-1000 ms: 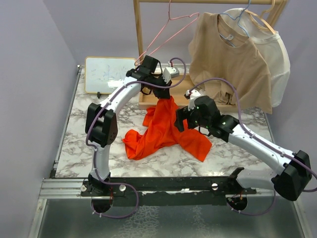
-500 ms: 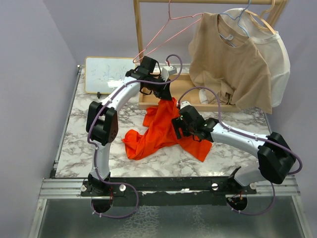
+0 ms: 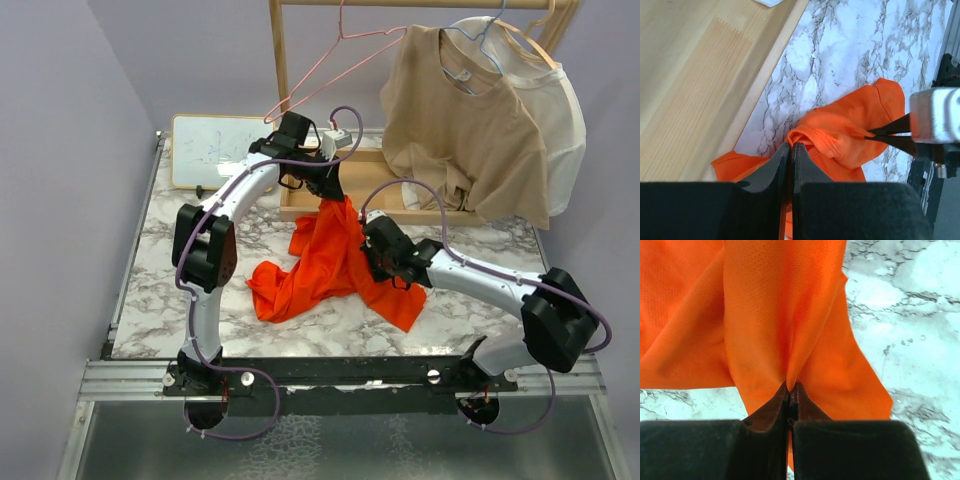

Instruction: Place the t-shirt on the hanger

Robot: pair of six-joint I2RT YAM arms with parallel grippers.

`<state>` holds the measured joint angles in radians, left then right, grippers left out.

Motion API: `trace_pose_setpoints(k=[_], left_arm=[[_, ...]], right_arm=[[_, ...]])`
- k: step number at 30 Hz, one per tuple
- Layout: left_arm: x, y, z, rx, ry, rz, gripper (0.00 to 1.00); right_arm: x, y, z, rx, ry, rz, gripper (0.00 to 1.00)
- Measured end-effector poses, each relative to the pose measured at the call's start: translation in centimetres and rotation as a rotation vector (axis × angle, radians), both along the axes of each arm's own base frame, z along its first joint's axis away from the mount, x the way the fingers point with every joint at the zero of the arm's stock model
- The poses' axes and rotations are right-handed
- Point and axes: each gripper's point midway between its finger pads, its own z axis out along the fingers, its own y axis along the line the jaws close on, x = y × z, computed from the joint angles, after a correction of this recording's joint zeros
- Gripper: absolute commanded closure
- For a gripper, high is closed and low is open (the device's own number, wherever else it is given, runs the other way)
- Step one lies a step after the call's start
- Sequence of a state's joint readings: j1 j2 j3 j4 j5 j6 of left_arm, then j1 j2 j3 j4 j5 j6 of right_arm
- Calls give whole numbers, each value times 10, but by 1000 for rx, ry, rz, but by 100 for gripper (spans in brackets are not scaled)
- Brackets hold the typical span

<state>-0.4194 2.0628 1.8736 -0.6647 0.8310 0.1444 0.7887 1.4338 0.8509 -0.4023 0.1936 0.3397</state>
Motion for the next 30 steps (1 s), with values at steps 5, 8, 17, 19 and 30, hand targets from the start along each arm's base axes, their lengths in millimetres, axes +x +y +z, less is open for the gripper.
trace_pose_setpoints(k=[5,8,17,19,30], left_arm=[[-1,5,-3,13,-4,-10,100],[-1,10,-6,27,-14,-17,100],[-1,18,-17,55,-26,-32,100],[-2,19,-19,60,-21,-29,100],[3,17,-22,52,-23,-5,100]], right_arm=[[7,-10,38,-32,-43,-44,99],[26,-15,81,-3,-126,-85,99],[96,-130,63,-140,-35,-427,42],[98,-130,49,-174,18,-425,40],[98,-96,134,48,-126,-299,38]])
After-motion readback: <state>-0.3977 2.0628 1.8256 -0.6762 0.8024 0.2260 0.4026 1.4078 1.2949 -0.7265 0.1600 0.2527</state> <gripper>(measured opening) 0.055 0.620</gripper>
